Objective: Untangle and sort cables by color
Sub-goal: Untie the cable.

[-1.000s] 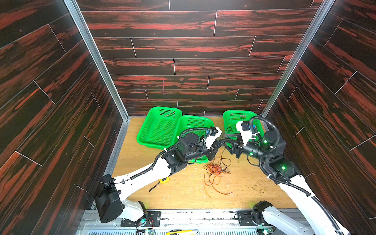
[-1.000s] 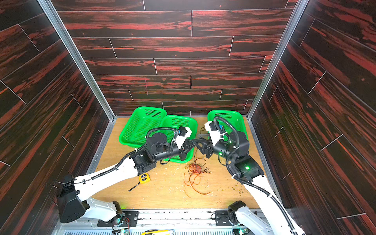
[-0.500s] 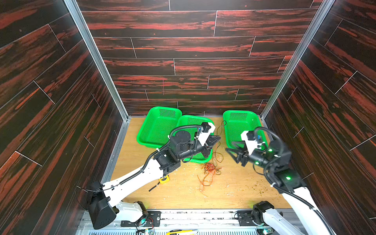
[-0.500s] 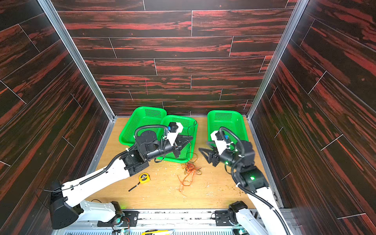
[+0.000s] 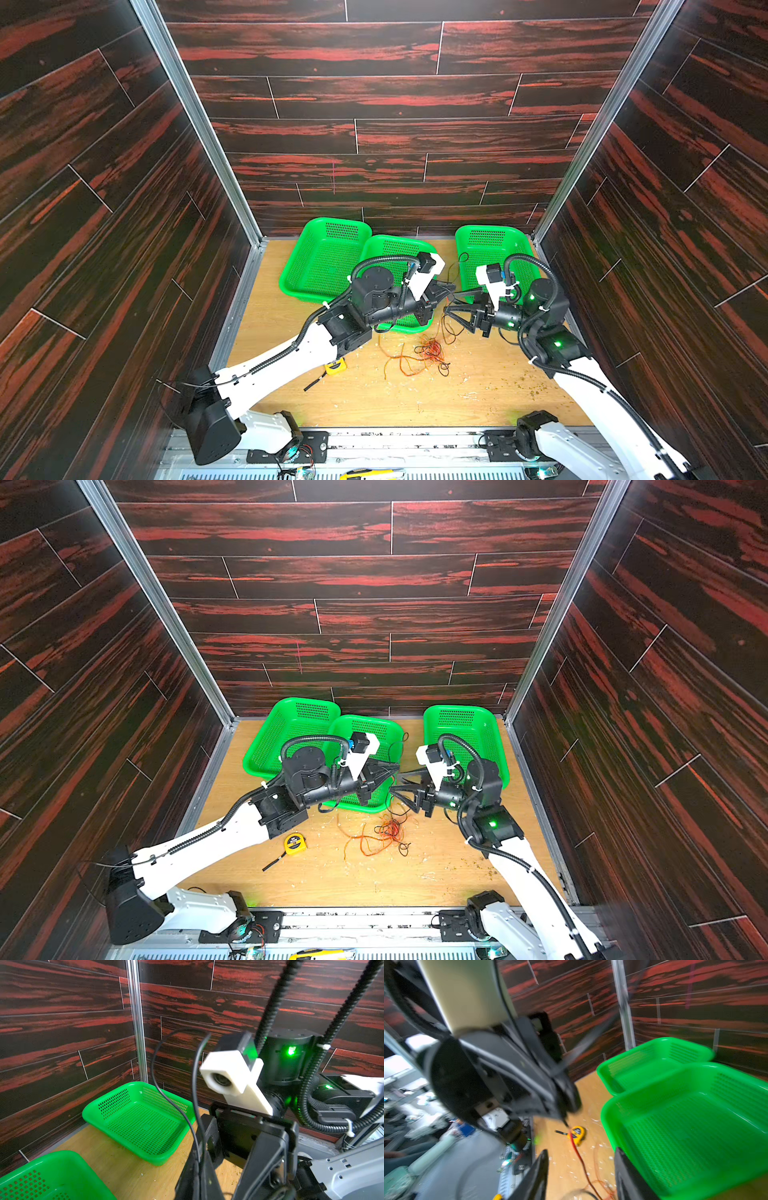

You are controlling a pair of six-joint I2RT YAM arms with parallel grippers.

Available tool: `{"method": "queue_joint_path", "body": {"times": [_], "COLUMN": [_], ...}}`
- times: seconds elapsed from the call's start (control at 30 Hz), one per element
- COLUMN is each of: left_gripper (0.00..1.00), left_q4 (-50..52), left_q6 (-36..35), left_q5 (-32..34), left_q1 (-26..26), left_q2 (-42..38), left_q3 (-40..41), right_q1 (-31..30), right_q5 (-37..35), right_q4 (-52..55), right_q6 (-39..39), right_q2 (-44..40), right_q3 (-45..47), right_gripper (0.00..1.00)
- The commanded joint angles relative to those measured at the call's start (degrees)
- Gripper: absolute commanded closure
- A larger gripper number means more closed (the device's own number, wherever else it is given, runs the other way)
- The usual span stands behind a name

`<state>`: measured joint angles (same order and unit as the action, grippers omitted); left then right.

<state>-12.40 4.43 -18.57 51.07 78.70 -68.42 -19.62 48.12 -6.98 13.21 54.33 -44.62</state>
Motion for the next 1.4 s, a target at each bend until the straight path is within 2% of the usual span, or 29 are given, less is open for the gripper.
{"method": "queue_joint_path", "body": {"times": [0.0, 0.1, 0.17, 0.27, 0.43, 0.47, 0.5, 0.53, 0.57, 0.67, 0.77, 0.93, 1.13, 1.27, 1.37], "left_gripper": [1.0, 1.0, 1.0, 1.0, 1.0, 1.0, 1.0, 1.0, 1.0, 1.0, 1.0, 1.0, 1.0, 1.0, 1.0], "left_q4": [-1.7, -1.7, -1.5, -0.8, 0.9, 0.9, 1.0, 1.1, 1.4, 2.8, 4.0, 5.2, 4.9, 4.4, 4.1], "left_q6": [-0.1, 0.0, -0.4, -1.2, -2.1, -2.1, -2.2, -2.1, -2.1, -2.8, -4.9, -7.8, -9.1, -8.7, -8.2], "left_q5": [-1.5, -1.6, -1.0, -0.1, 0.2, 0.0, -0.4, -1.0, -1.4, -0.5, 3.6, 11.1, 16.9, 18.1, 18.1], "left_q1": [0.0, 0.1, 0.0, -0.1, 0.0, 0.0, 0.0, 0.0, -0.1, -0.1, -0.1, -0.2, -0.2, -0.2, -0.1], "left_q2": [0.1, 0.1, -0.5, -1.9, -2.2, -2.0, -1.9, -1.7, -1.6, -1.5, -1.5, -0.6, 1.2, 2.6, 3.4], "left_q3": [-2.5, -2.8, -2.7, -2.4, -2.4, -2.5, -2.7, -2.9, -3.2, -3.6, -3.7, -5.7, -7.5, -8.6, -9.0], "right_q1": [-0.6, -0.6, -0.5, 0.0, 1.3, 1.3, 1.3, 1.4, 1.6, 2.6, 2.8, 2.7, 2.3, 1.3, -1.3], "right_q5": [0.8, -3.5, -6.3, -10.1, -10.6, -11.9, -13.4, -14.8, -15.6, -16.9, -15.7, -7.3, -5.9, -4.0, -6.6], "right_q4": [0.8, 2.2, 2.3, 1.9, 1.9, 3.7, 5.5, 7.7, 8.6, 8.7, 10.6, 11.6, 8.1, 8.4, 6.5], "right_q6": [0.7, 0.0, -0.4, -0.5, 0.2, -0.4, -1.2, -2.4, -3.3, -4.7, -7.0, -6.2, -4.6, -2.7, -3.1], "right_q2": [2.6, 2.7, 1.2, -1.6, -1.6, -0.9, -0.4, -0.1, -0.5, -3.7, -6.2, -7.6, -13.4, -10.8, -8.9], "right_q3": [-1.1, -0.9, 0.4, 3.7, 5.1, 4.4, 3.6, 2.7, 2.2, 0.8, -1.5, -2.6, 0.5, -1.5, -2.0], "right_gripper": [0.63, 0.91, 1.0, 1.0, 1.0, 0.98, 0.86, 0.67, 0.58, 0.48, 0.44, 0.41, 0.38, 0.37, 0.36]}}
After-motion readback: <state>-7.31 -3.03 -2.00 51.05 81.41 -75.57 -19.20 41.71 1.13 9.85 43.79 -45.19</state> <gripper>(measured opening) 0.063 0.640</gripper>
